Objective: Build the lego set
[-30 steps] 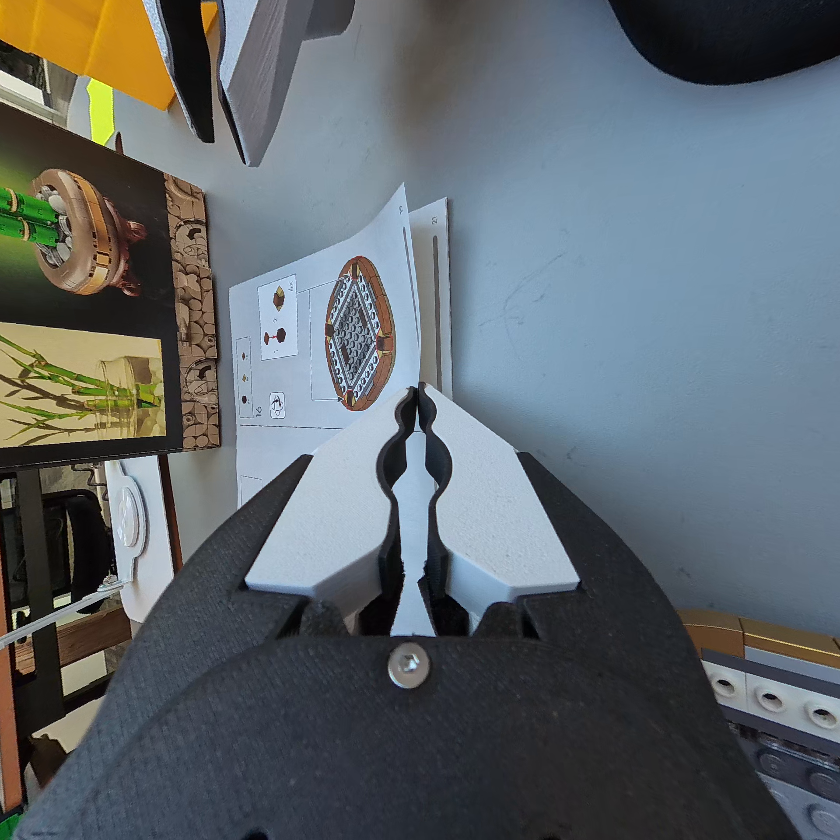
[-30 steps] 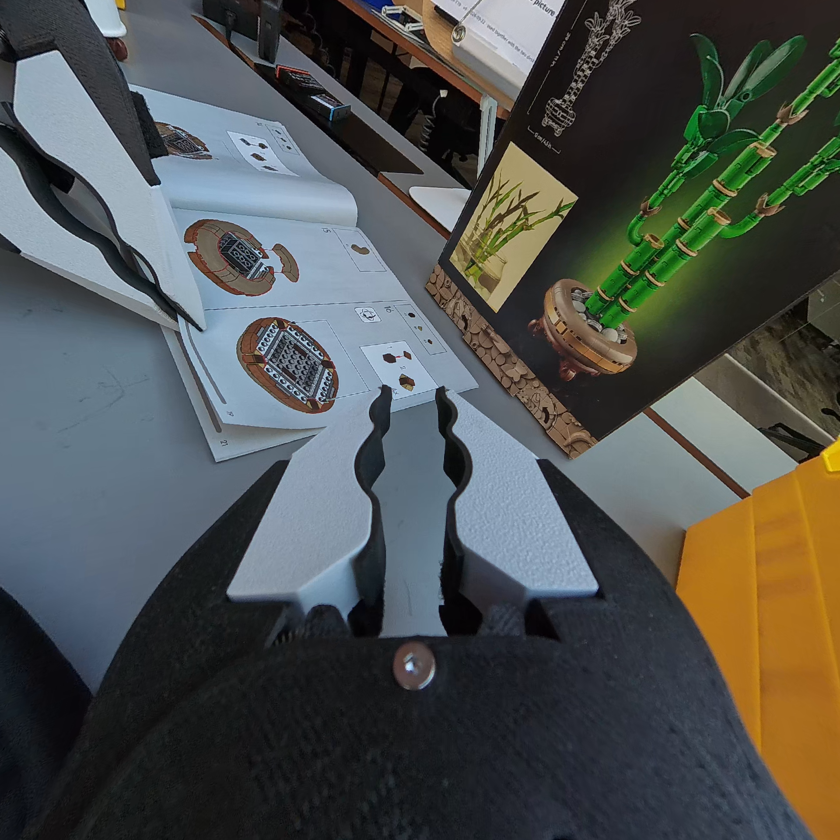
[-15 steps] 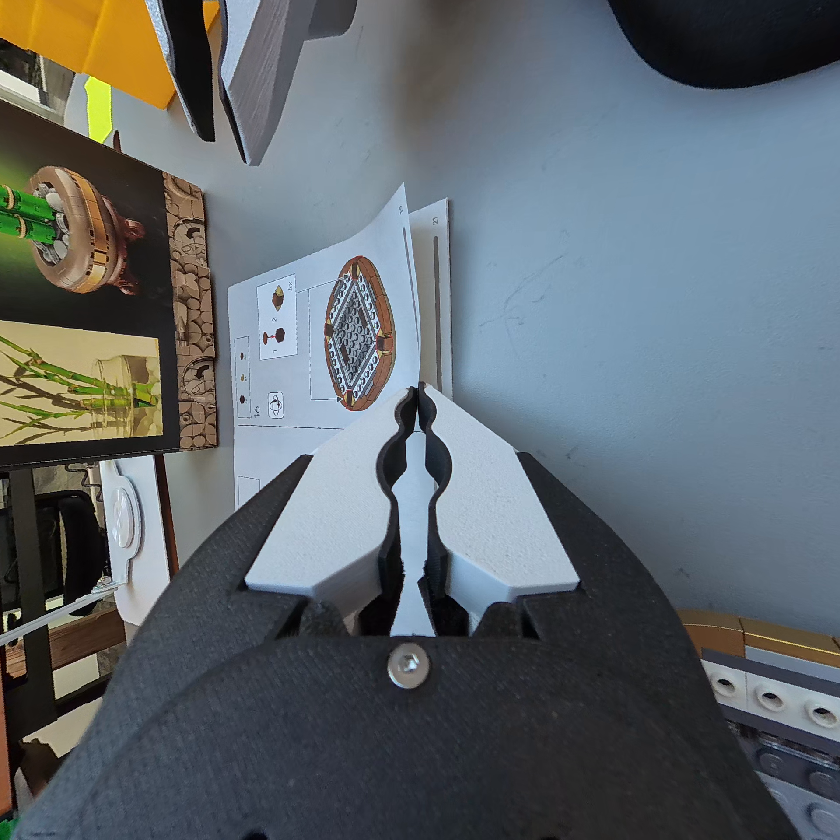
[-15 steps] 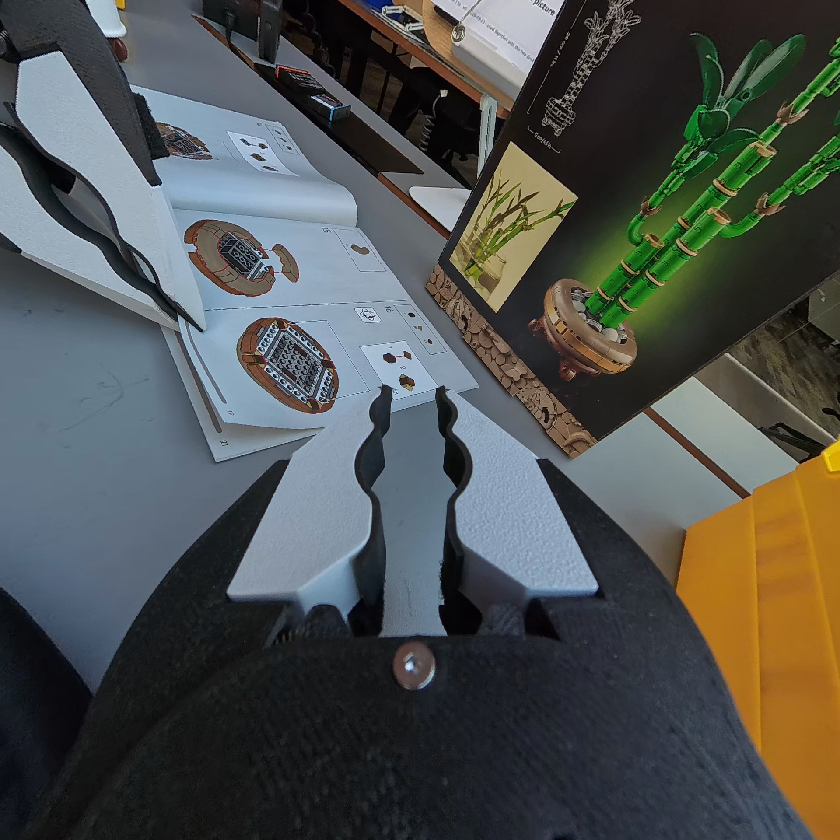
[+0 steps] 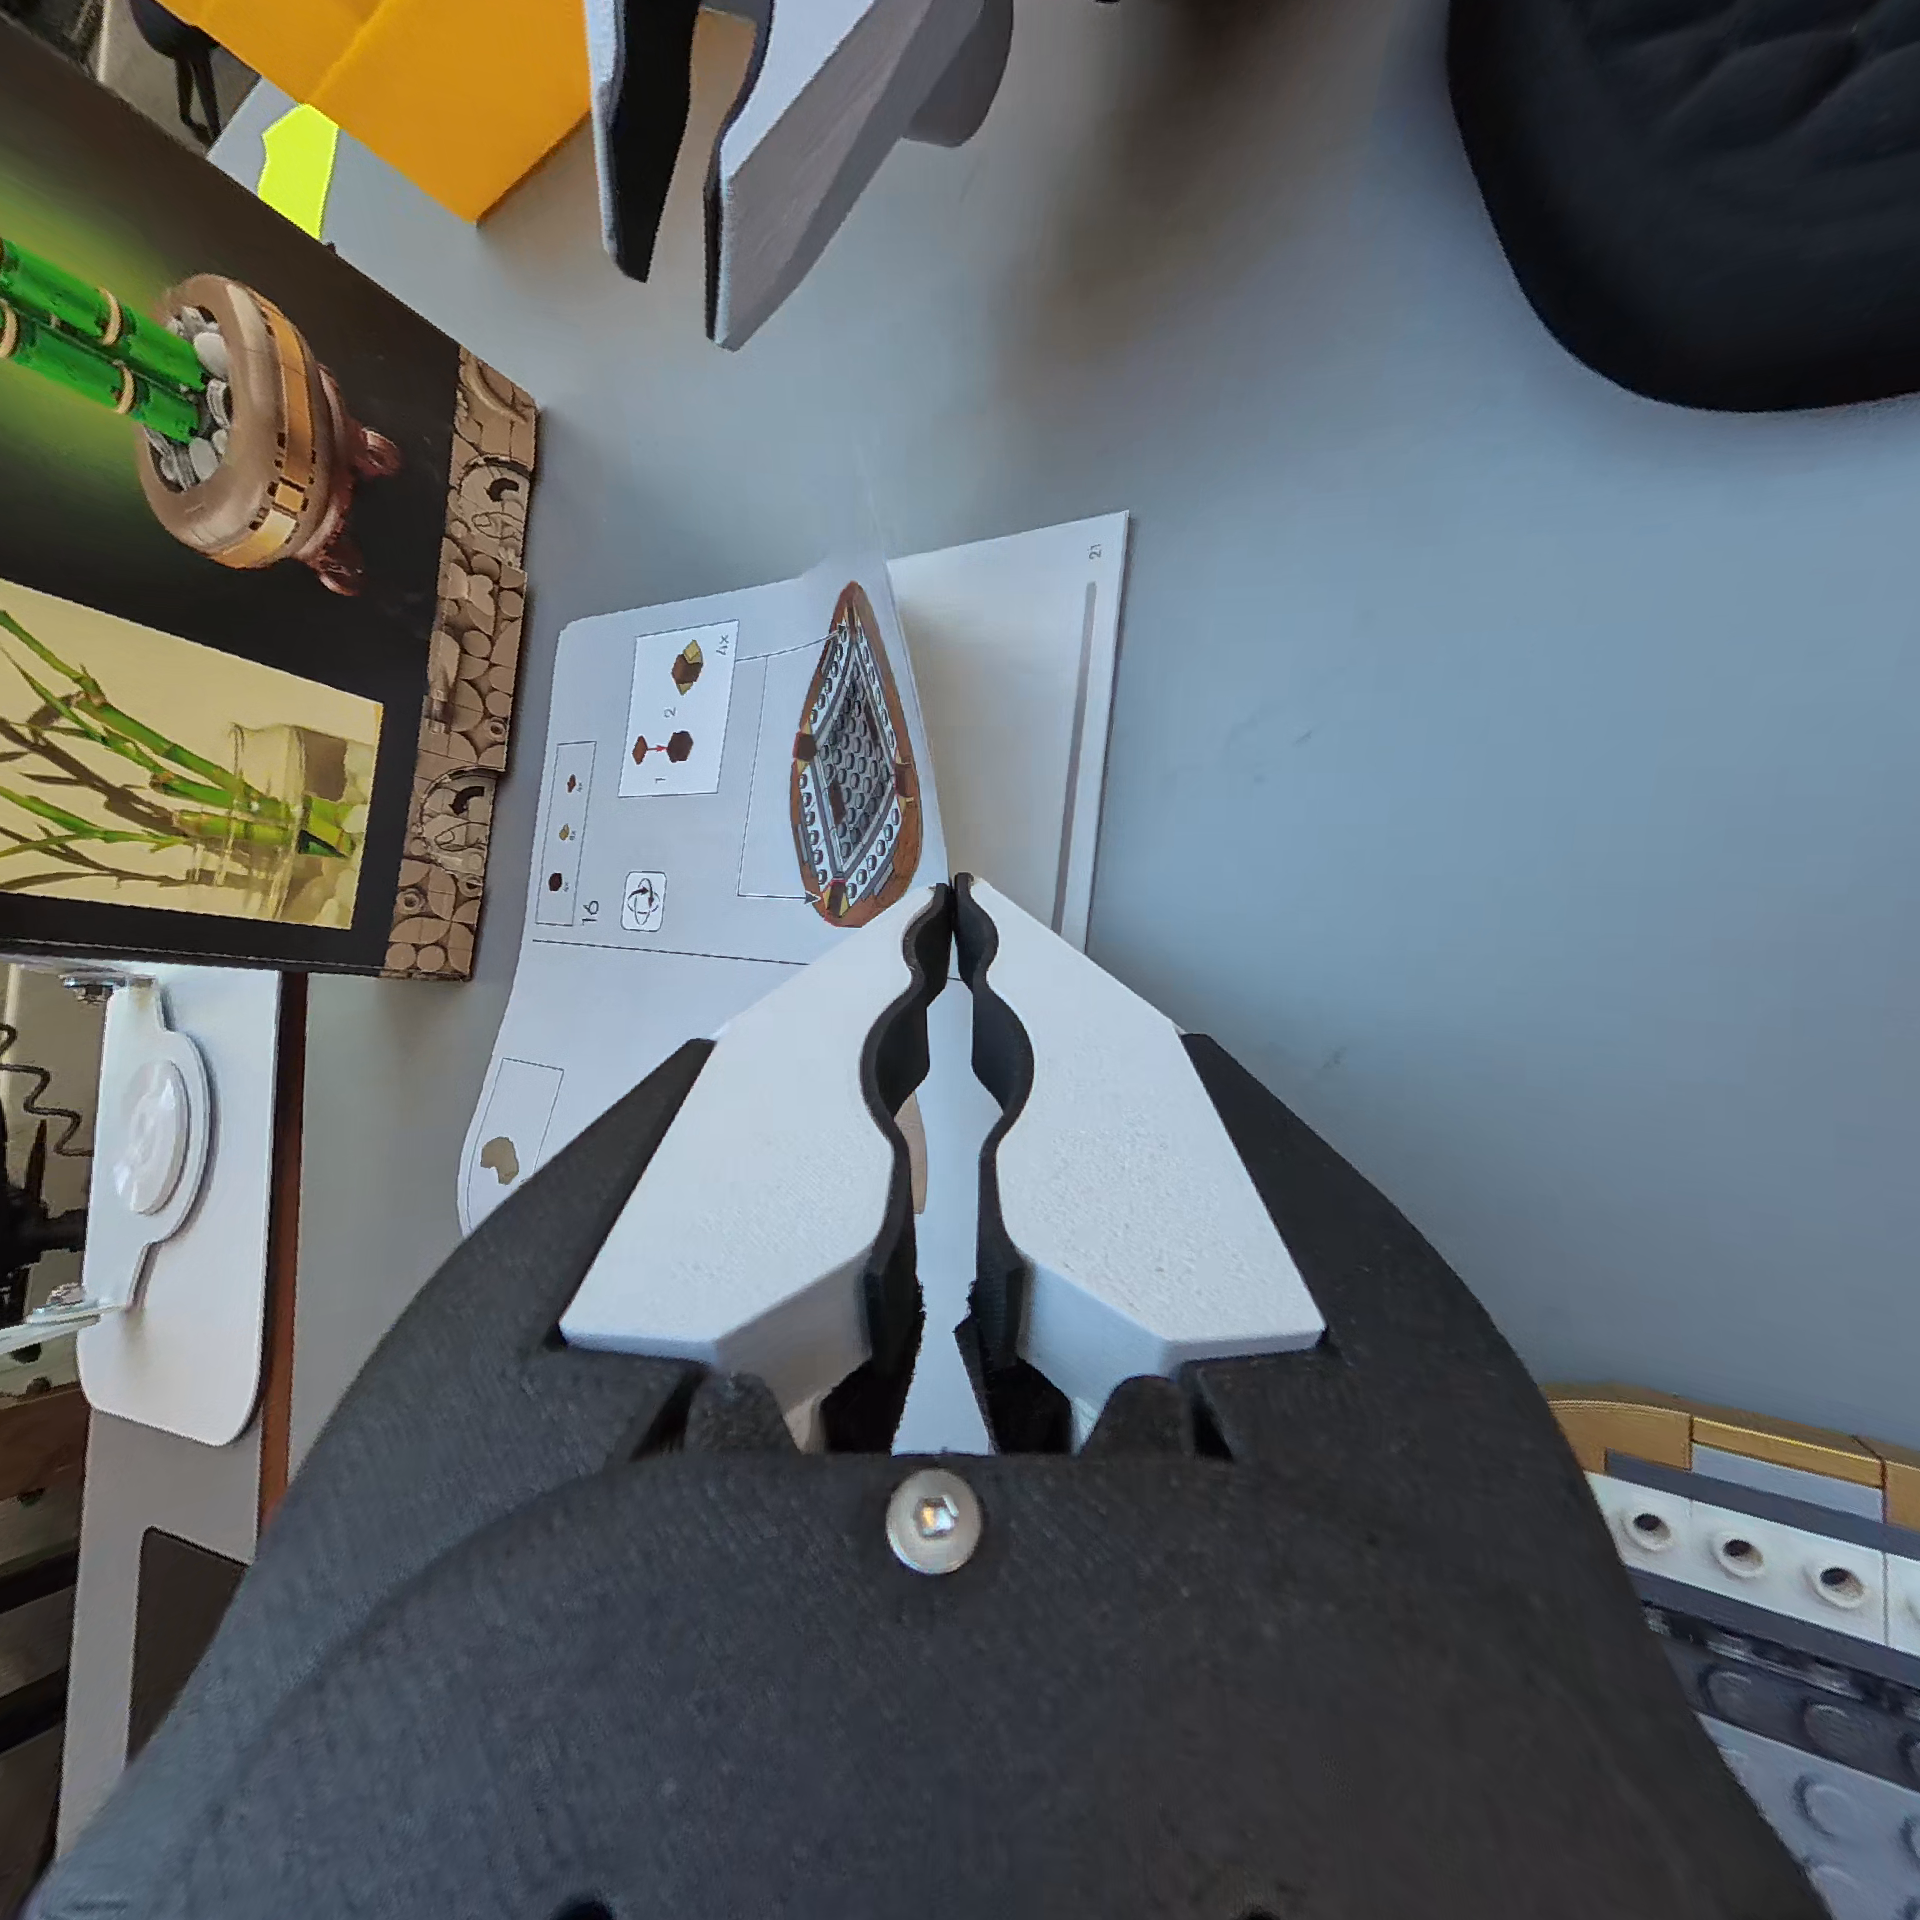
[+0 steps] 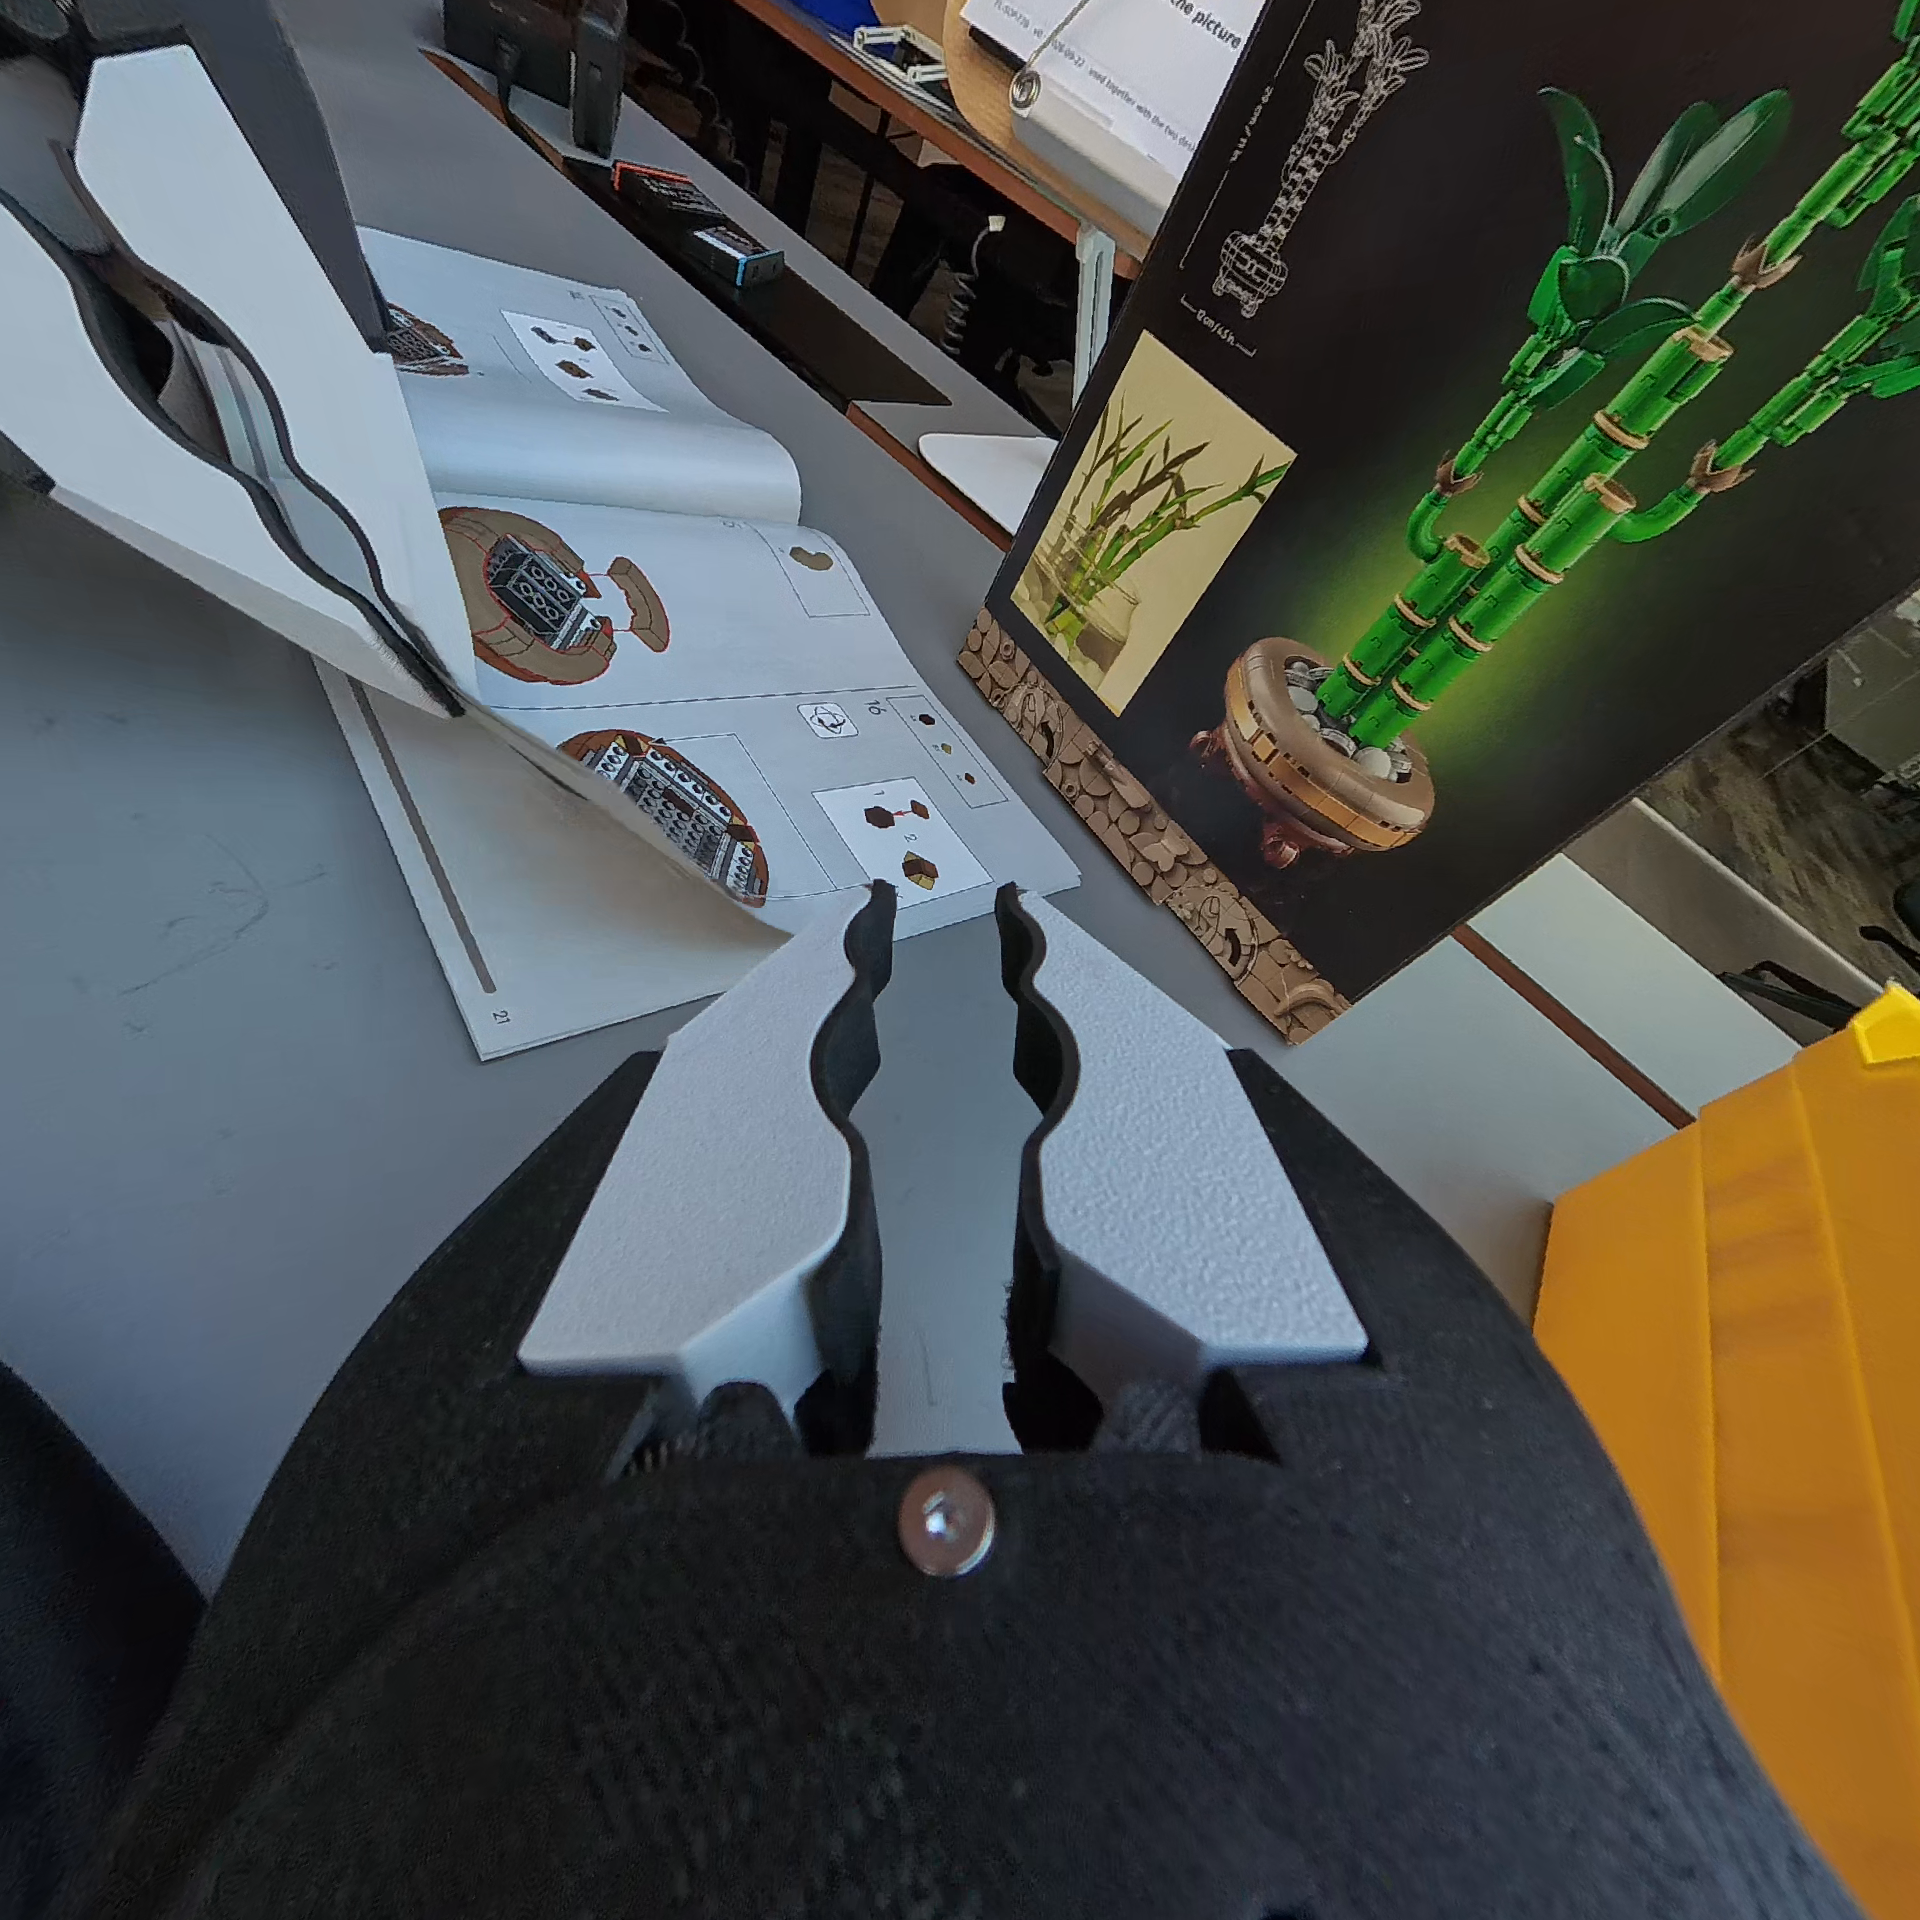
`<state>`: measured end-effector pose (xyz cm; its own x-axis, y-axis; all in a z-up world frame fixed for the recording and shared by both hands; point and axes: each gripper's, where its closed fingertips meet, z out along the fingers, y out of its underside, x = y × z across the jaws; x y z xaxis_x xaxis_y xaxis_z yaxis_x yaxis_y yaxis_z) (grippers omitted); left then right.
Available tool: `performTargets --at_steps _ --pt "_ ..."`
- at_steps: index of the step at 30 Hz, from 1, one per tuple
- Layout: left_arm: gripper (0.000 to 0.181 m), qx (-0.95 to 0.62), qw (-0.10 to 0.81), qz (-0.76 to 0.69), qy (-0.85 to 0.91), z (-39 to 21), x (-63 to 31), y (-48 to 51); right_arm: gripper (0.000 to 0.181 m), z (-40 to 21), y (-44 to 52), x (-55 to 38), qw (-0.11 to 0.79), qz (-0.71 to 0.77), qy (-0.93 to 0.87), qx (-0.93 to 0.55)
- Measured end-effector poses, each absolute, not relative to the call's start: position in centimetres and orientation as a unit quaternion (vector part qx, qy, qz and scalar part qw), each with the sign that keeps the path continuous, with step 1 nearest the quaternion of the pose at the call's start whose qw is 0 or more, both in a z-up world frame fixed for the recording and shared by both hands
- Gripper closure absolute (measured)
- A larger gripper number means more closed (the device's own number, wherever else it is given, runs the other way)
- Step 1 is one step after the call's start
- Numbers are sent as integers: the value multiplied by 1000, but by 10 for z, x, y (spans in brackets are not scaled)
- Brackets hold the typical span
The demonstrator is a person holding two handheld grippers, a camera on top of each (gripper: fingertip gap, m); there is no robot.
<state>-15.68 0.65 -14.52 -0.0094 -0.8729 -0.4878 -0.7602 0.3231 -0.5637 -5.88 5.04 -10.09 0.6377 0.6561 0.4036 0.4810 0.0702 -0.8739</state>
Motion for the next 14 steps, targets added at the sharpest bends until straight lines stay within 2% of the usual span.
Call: performTargets --at_steps 9,14 --pt "181 -588 414 -79 690 -135 -162 12 164 -68 58 -30 668 31 -345 -658" --pt "181 -591 412 -82 689 -137 -163 12 164 -70 60 -26 667 31 -337 -664"
